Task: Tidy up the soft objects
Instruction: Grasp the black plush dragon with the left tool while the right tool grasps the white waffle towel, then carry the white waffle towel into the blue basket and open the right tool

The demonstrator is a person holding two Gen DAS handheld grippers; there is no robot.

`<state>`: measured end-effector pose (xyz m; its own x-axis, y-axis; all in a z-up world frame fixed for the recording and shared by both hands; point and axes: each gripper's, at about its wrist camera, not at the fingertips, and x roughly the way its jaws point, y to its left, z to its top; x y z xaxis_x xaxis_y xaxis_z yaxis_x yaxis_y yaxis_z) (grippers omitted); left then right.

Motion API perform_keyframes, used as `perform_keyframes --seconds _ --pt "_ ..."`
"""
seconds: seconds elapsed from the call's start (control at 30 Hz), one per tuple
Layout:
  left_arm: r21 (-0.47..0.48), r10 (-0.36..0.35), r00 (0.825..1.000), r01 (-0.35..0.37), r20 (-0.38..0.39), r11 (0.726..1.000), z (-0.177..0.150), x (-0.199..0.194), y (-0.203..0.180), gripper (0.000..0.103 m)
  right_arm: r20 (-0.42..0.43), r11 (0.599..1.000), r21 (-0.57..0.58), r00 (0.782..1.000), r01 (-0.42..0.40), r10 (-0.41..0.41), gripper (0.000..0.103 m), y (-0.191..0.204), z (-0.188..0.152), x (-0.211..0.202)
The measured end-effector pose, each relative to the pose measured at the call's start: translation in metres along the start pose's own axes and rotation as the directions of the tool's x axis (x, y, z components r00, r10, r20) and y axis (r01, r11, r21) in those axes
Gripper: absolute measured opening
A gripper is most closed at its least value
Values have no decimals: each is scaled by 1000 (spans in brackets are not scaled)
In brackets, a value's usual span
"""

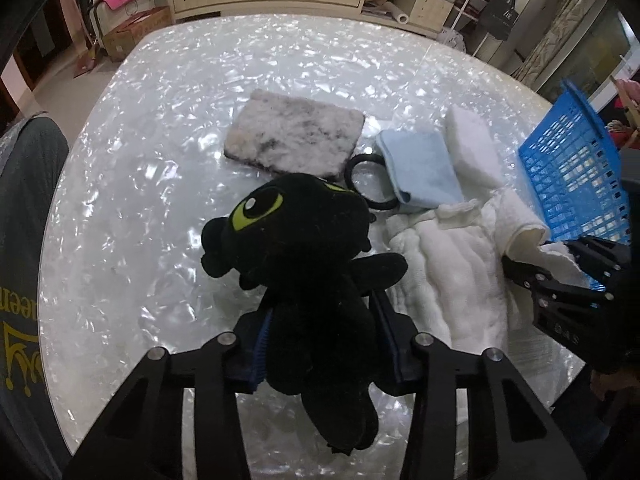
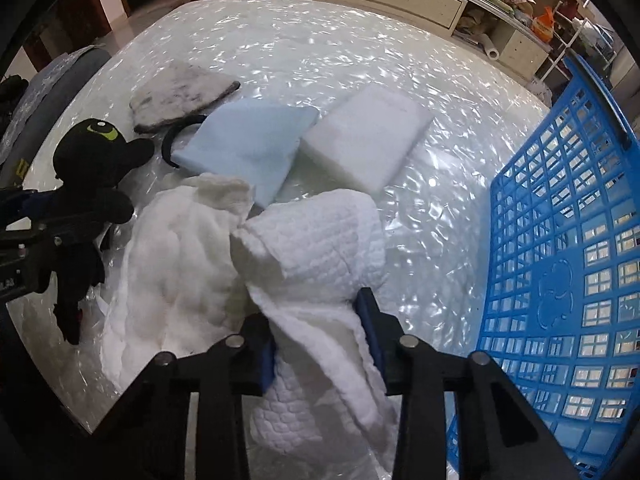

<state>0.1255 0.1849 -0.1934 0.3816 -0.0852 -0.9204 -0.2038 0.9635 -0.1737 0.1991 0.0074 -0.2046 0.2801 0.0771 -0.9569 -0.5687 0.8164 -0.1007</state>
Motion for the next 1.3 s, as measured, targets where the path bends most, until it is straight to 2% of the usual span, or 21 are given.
perform_keyframes --seconds 0.07,0.17,0.37,0.47,0.83,1.07,1.3 --pt "6 -2 1000 2 13 1000 -1 -9 -2 42 -4 1000 22 1000 1 -1 24 -2 1 -2" --pt "15 -1 1000 1 30 1000 -2 -20 -7 42 10 999 37 1000 20 -21 24 0 2 -16" --pt "21 -19 999 18 45 1000 -11 -43 -21 42 64 999 27 998 -31 29 24 5 -3 -54" --pt "38 -12 998 9 65 999 -14 -57 -31 42 96 1000 13 995 -29 27 24 9 -6 -76" --pt "93 -72 987 59 143 994 -6 -109 -77 43 212 994 29 972 -107 99 24 -30 -15 -147" --pt "144 -113 981 90 160 986 0 -119 -109 43 248 999 27 968 -45 37 25 -62 -29 -177" --pt "167 -130 982 106 139 980 5 -107 -129 43 231 996 82 971 44 -62 25 -98 -41 -172"
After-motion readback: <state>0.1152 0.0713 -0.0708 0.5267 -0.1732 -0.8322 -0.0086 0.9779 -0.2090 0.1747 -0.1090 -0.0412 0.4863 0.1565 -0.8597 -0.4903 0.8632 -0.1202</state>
